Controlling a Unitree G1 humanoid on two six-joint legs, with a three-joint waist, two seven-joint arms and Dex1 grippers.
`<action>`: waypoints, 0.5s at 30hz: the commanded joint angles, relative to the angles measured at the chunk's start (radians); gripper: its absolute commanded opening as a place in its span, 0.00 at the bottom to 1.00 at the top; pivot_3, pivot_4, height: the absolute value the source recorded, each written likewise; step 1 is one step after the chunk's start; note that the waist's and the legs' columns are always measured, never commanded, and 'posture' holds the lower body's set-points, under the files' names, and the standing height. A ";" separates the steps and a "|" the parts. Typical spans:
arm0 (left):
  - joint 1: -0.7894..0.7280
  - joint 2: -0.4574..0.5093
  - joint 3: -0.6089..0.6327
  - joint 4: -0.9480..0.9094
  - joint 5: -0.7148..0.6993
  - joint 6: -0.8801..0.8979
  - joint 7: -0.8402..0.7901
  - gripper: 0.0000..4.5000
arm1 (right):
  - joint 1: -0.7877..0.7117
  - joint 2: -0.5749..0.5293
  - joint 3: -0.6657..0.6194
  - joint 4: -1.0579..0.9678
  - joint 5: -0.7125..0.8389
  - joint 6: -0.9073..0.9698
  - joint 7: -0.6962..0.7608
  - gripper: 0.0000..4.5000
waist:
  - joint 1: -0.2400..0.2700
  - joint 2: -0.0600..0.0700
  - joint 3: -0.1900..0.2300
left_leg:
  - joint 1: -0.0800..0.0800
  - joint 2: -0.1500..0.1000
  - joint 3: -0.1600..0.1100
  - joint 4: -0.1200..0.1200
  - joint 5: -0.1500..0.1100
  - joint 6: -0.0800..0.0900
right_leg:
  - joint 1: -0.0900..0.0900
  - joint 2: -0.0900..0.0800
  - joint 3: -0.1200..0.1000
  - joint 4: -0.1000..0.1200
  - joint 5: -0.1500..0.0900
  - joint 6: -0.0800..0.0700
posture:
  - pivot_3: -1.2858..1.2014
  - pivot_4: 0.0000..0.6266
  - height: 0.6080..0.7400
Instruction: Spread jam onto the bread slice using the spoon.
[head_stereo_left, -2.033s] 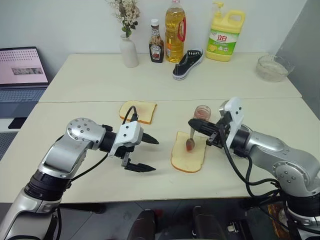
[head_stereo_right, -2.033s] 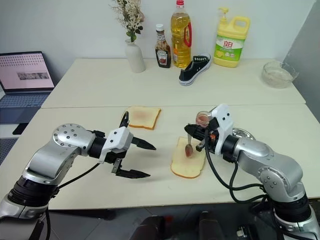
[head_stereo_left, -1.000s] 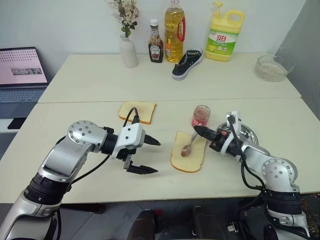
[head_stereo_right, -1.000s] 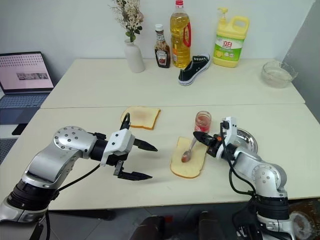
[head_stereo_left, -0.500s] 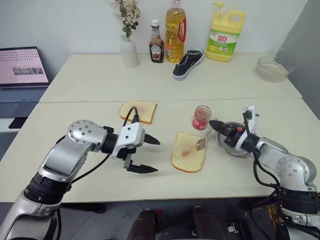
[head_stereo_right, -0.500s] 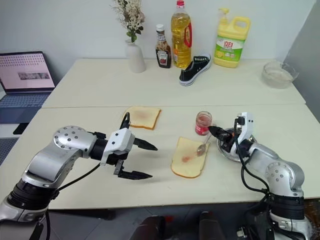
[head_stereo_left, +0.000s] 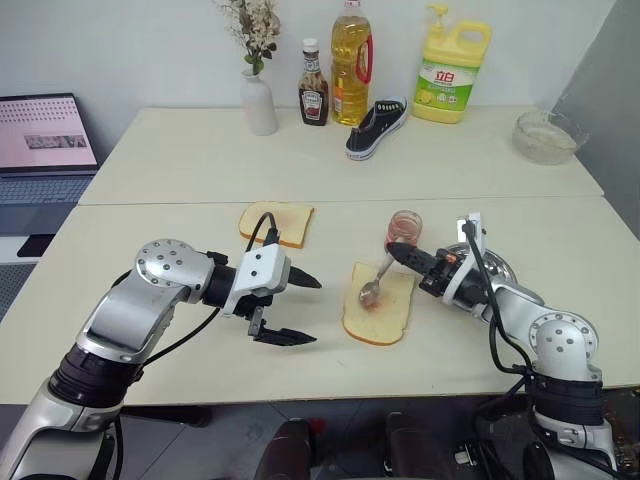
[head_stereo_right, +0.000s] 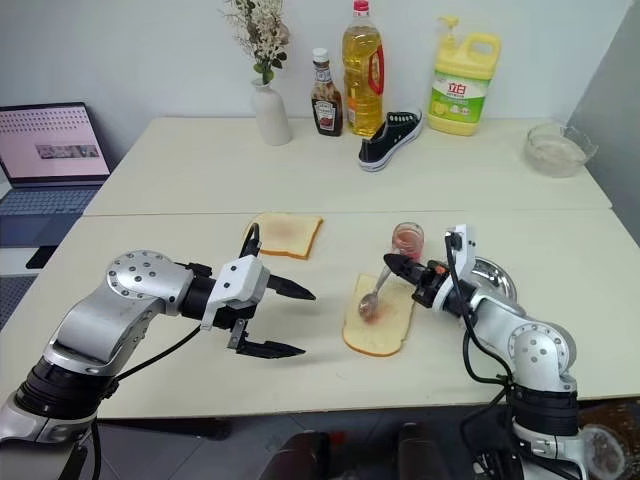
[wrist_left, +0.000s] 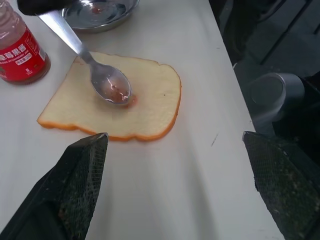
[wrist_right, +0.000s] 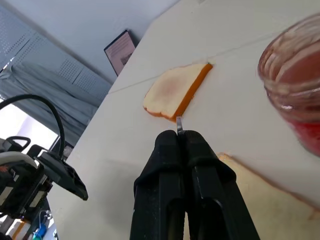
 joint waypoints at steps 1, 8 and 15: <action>-0.010 0.007 0.019 -0.010 -0.012 -0.005 0.005 1.00 | 0.028 -0.043 0.008 -0.027 -0.045 -0.019 0.039 0.01 | 0.000 0.000 0.000 | 0.000 0.000 0.000 0.000 0.000 0.000 | 0.000 0.000 0.000 0.000 0.000 0.000 | 0.52 0.24 1.00; -0.018 0.001 0.013 0.001 -0.006 -0.013 0.006 1.00 | 0.013 -0.121 -0.062 0.003 -0.075 -0.047 0.059 0.01 | 0.001 0.000 0.000 | 0.000 0.000 0.000 0.000 0.000 0.000 | 0.000 0.000 0.000 0.000 0.000 0.000 | 0.52 0.24 1.00; -0.026 -0.005 0.008 0.011 -0.004 -0.023 0.006 1.00 | -0.023 -0.113 -0.075 -0.005 -0.060 -0.046 0.052 0.01 | 0.000 0.000 0.000 | 0.000 0.000 0.000 0.000 0.000 0.000 | 0.000 0.000 0.000 0.000 0.000 0.000 | 0.52 0.24 1.00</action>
